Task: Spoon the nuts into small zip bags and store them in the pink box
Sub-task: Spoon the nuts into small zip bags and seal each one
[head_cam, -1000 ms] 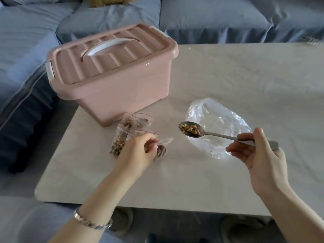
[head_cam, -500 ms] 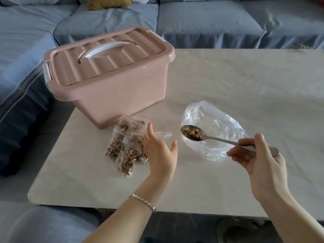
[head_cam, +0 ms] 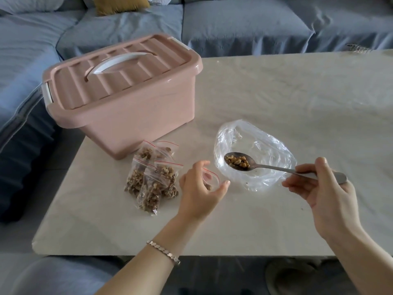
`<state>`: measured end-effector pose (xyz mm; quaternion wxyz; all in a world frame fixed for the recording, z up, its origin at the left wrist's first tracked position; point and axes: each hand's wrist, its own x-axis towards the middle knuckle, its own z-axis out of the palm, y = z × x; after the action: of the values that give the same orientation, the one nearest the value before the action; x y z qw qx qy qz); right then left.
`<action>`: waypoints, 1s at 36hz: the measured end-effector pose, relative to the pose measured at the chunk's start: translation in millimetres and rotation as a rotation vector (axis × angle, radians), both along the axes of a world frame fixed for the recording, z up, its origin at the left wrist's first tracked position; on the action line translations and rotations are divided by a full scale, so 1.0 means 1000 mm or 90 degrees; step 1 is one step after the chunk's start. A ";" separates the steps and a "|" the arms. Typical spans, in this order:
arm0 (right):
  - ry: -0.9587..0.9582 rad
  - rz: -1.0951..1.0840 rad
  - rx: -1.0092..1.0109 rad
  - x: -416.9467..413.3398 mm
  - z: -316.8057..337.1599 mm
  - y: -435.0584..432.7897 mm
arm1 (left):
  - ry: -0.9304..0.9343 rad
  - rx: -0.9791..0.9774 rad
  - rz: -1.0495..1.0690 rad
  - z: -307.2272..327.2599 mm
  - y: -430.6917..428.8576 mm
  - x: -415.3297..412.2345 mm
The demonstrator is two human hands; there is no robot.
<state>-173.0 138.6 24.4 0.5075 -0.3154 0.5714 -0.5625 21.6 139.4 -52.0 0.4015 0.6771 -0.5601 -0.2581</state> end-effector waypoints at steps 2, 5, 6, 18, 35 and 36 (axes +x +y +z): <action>0.006 0.009 0.004 -0.001 0.003 -0.002 | 0.002 -0.008 -0.004 -0.003 -0.001 0.000; 0.020 0.024 0.010 -0.001 0.009 -0.006 | 0.012 -0.015 -0.026 -0.005 0.001 0.001; 0.029 0.030 0.011 0.000 0.011 -0.007 | 0.016 -0.008 -0.033 -0.005 0.002 0.001; 0.266 0.220 0.020 0.025 0.035 -0.036 | -0.019 -0.067 -0.052 -0.007 0.003 0.003; 0.716 0.442 -0.597 0.049 0.038 -0.021 | 0.045 -0.117 -0.031 -0.015 -0.004 0.007; 0.710 0.439 -0.609 0.048 0.034 -0.020 | 0.058 -0.105 -0.034 -0.017 -0.004 0.008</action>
<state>-125.1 118.5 58.3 0.1029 -0.8906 0.3084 -0.3179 29.2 135.0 -69.2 0.4741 0.6138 -0.5785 -0.2525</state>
